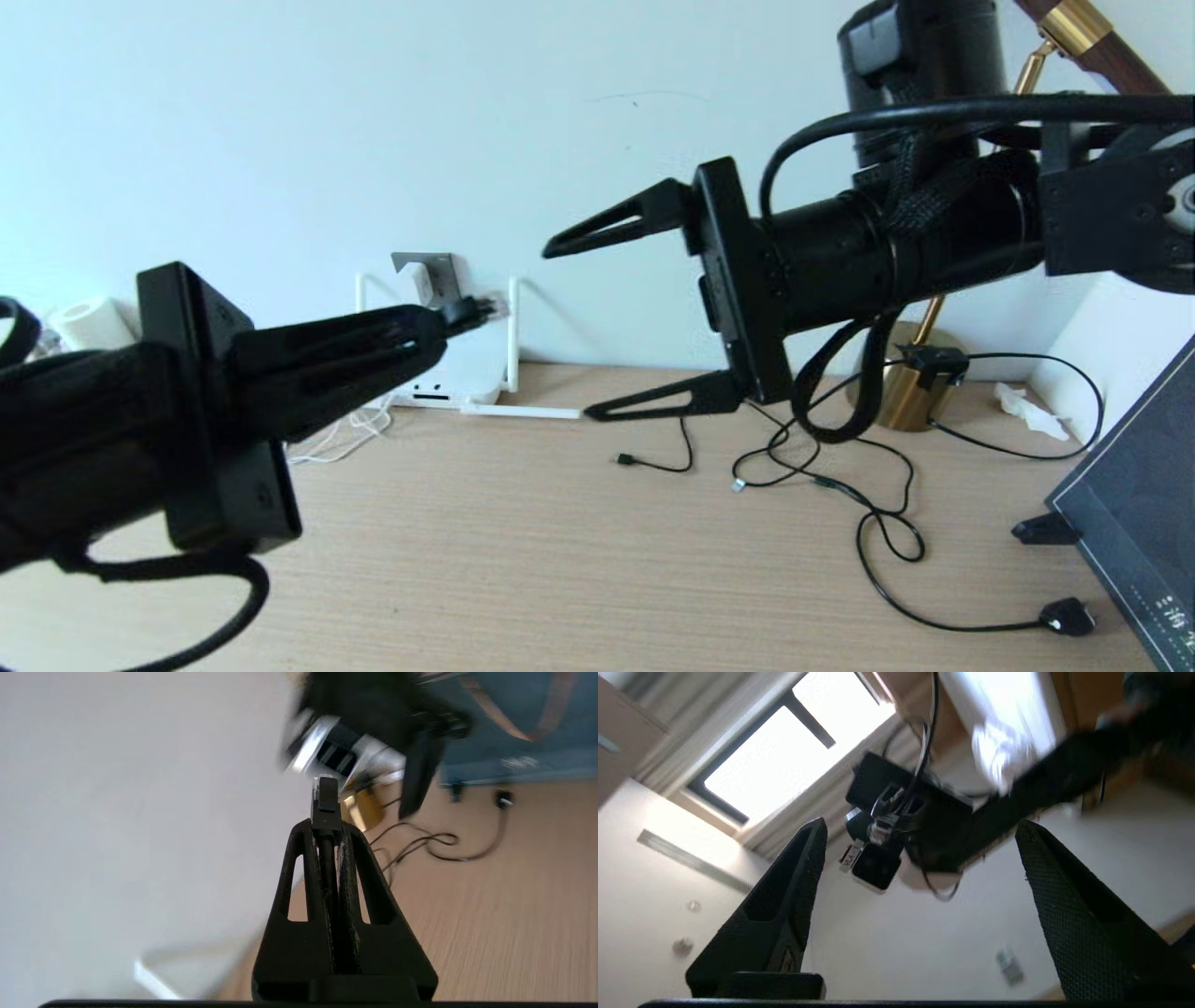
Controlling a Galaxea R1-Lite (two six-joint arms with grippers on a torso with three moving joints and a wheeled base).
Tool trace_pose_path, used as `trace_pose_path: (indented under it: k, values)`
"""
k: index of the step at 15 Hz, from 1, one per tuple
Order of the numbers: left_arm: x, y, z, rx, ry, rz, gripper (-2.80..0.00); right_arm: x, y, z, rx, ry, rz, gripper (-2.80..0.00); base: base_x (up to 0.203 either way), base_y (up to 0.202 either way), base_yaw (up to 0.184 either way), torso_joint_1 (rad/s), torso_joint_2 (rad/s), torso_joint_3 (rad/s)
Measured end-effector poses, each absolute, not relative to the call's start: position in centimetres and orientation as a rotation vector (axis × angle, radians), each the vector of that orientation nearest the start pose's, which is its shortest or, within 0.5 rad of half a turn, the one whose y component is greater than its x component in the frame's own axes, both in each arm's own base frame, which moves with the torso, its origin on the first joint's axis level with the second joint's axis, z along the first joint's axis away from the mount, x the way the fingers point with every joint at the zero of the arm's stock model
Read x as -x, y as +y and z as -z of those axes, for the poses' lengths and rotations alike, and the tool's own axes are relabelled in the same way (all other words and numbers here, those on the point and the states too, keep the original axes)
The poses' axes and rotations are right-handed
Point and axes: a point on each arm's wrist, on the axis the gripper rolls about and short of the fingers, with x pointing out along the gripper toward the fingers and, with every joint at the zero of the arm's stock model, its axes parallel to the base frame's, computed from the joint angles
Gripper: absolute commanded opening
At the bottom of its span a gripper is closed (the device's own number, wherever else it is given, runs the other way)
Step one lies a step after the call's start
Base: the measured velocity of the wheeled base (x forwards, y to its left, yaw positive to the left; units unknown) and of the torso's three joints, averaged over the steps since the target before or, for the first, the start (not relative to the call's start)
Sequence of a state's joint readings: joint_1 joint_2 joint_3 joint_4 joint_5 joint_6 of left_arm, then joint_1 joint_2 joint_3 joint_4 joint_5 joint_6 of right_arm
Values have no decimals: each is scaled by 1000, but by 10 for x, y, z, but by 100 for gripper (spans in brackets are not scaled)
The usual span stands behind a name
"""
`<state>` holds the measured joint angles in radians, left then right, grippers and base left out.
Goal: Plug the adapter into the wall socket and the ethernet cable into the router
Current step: Align cable and router interface
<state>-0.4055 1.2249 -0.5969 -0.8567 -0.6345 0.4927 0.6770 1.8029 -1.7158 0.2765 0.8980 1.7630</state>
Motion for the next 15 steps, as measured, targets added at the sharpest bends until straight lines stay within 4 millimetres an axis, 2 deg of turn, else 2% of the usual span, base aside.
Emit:
trace_pose_path:
  k: [2, 4, 7, 9, 11, 13, 15]
  values:
    - [-162, -79, -265, -321, -370, 852, -280, -260, 188, -322, -1349, 1379, -715, 0, 0, 0, 0, 0, 0, 0]
    - [-165, -76, -264, -180, -228, 767, -280, -259, 149, -314, -1245, 1141, -625, 0, 0, 0, 0, 0, 0, 0]
    - [-172, -76, -259, -64, -65, 660, -280, -235, 84, -286, -995, 890, -438, 0, 0, 0, 0, 0, 0, 0]
    - [-178, -77, -253, -53, 0, 582, -280, -200, 37, -264, -801, 756, -283, 0, 0, 0, 0, 0, 0, 0]
    - [-186, -74, -241, -38, 59, 484, -280, -153, 8, -248, -639, 646, -139, 0, 0, 0, 0, 0, 0, 0]
    - [-193, -70, -228, -39, 111, 410, -280, -105, -2, -230, -527, 559, -14, 0, 0, 0, 0, 0, 0, 0]
    - [-199, -63, -211, -72, 149, 362, -280, -62, -3, -208, -440, 482, 51, 0, 0, 0, 0, 0, 0, 0]
